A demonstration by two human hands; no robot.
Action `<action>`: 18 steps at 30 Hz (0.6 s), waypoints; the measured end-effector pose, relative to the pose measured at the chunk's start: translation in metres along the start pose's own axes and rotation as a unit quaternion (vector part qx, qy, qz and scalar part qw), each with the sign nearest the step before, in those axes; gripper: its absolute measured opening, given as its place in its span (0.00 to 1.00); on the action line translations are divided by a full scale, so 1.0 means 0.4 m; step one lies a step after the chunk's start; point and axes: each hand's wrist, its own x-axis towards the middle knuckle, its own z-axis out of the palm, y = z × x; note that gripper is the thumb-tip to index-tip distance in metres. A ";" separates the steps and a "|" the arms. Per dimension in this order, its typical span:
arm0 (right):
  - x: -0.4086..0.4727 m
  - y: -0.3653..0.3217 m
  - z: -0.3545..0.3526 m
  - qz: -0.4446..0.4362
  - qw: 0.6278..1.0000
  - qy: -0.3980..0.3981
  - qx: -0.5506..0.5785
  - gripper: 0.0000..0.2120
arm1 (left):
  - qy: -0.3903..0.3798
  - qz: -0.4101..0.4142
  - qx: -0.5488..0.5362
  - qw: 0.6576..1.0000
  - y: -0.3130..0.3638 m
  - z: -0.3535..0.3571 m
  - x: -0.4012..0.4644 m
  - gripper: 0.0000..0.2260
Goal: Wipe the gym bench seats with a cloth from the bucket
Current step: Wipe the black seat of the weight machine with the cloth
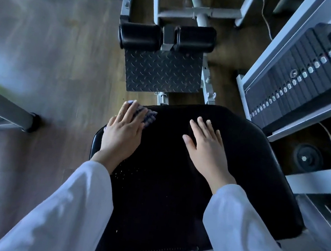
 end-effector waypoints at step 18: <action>0.007 -0.028 0.009 0.030 0.999 -0.009 -0.006 0.25 | 0.026 0.130 0.044 0.990 -0.005 0.005 -0.082 0.23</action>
